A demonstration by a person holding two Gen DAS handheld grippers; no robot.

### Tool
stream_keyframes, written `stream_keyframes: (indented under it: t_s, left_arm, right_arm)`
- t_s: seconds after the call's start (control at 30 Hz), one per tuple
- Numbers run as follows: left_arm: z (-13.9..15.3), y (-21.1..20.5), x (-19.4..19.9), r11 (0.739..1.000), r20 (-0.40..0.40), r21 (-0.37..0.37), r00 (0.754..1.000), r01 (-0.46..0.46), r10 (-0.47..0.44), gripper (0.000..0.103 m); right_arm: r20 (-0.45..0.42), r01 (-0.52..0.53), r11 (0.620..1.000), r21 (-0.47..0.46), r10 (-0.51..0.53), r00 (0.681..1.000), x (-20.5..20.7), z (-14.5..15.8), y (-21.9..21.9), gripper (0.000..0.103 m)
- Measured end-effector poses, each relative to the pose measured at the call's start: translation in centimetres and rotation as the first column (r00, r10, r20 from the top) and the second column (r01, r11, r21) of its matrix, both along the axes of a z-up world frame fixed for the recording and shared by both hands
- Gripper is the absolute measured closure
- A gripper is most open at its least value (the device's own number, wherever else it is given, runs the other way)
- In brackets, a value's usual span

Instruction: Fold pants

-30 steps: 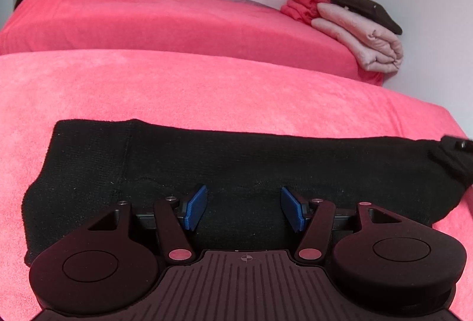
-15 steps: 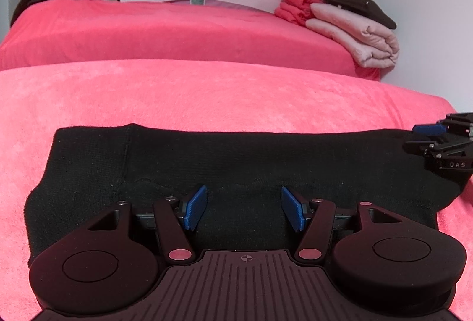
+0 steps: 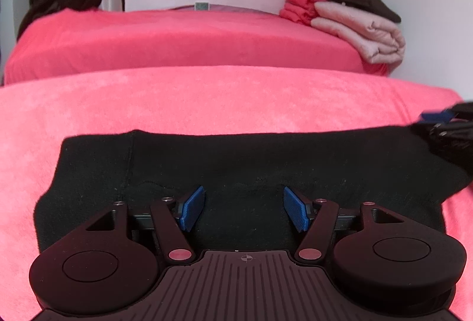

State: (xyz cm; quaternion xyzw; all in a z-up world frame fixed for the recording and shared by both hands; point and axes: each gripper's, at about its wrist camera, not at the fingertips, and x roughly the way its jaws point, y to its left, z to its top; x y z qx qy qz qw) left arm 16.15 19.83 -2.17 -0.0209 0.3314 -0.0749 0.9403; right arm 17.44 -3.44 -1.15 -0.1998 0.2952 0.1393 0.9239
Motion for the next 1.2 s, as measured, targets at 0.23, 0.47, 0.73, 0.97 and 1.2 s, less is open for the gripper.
stream_keyframes:
  t_s: [0.23,0.47,0.73,0.97,1.2]
  left_arm:
    - [0.0,-0.8,-0.1,0.998,0.012,0.056,1.000,-0.006,0.006,0.000]
    - [0.0,-0.9,-0.1,0.998,0.014,0.065,1.000,-0.006,0.005,0.000]
    - [-0.1,-1.1,-0.1,0.997,0.015,0.070,1.000,-0.009,0.007,0.000]
    - [0.3,-1.4,-0.2,0.997,-0.001,0.072,0.999,-0.034,0.034,0.000]
    - [3.2,-2.3,-1.2,0.999,0.010,0.018,0.999,-0.044,0.043,0.000]
  right_arm:
    - [0.051,-0.057,0.998,0.041,0.055,0.997,-4.7,1.3,0.2,0.042]
    - [-0.006,0.066,0.996,0.055,-0.066,0.998,-5.5,1.3,-1.8,0.041]
    - [-0.077,0.163,0.976,0.143,-0.154,0.985,-6.7,1.9,-4.7,0.038]
    - [-0.100,0.251,0.946,0.205,-0.235,0.967,-7.0,2.2,-8.3,0.028]
    - [-0.083,0.403,0.821,0.404,-0.406,0.910,-9.5,5.3,-14.2,0.028]
